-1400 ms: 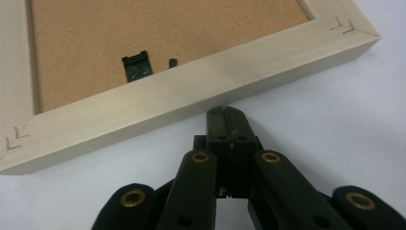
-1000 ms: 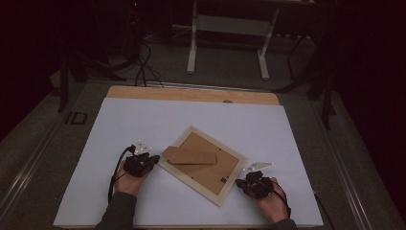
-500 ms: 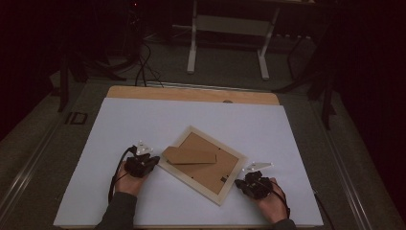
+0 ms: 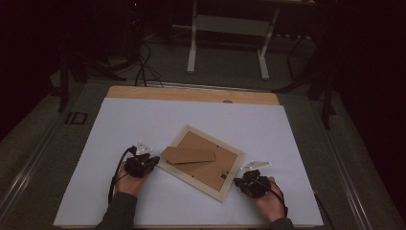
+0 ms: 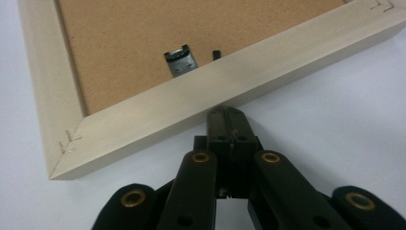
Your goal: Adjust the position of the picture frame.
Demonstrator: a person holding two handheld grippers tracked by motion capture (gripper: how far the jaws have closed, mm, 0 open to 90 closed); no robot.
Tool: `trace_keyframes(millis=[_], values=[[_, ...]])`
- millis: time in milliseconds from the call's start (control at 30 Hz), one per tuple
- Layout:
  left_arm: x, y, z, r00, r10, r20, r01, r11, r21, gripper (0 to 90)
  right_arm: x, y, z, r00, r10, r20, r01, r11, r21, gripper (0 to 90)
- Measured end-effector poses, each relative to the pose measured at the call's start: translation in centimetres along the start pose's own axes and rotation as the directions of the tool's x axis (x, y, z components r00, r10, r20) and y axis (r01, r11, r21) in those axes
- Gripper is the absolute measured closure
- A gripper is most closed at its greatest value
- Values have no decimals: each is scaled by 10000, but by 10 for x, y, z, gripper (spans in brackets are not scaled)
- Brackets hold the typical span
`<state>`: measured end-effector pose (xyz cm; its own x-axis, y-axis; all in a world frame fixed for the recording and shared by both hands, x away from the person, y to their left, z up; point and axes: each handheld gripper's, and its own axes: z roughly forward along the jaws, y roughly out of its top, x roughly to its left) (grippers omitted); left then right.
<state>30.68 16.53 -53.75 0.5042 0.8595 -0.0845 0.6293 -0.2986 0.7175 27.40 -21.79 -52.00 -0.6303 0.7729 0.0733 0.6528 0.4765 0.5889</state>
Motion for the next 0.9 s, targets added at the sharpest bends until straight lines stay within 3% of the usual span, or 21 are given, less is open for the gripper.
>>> trace_keyframes(millis=[300,333,400,700,900], values=[[0,0,-1,9999,-102,29,102,9999,29,900,-2,2,2,9999,75,77,-75,9999,-75,900],[1,-1,0,9996,-262,100,261,9997,30,900,-3,3,3,9999,71,120,-70,9999,-103,900],[1,-1,0,9996,-267,108,267,9996,30,900,-9,7,7,9994,335,97,-333,9993,-194,900],[0,-1,0,9998,-210,28,210,9998,26,900,3,5,4,9999,-52,156,50,9999,135,900],[-1,-1,-2,9997,-207,-135,208,9998,56,900,0,13,9,9984,-31,573,25,9999,99,900]])
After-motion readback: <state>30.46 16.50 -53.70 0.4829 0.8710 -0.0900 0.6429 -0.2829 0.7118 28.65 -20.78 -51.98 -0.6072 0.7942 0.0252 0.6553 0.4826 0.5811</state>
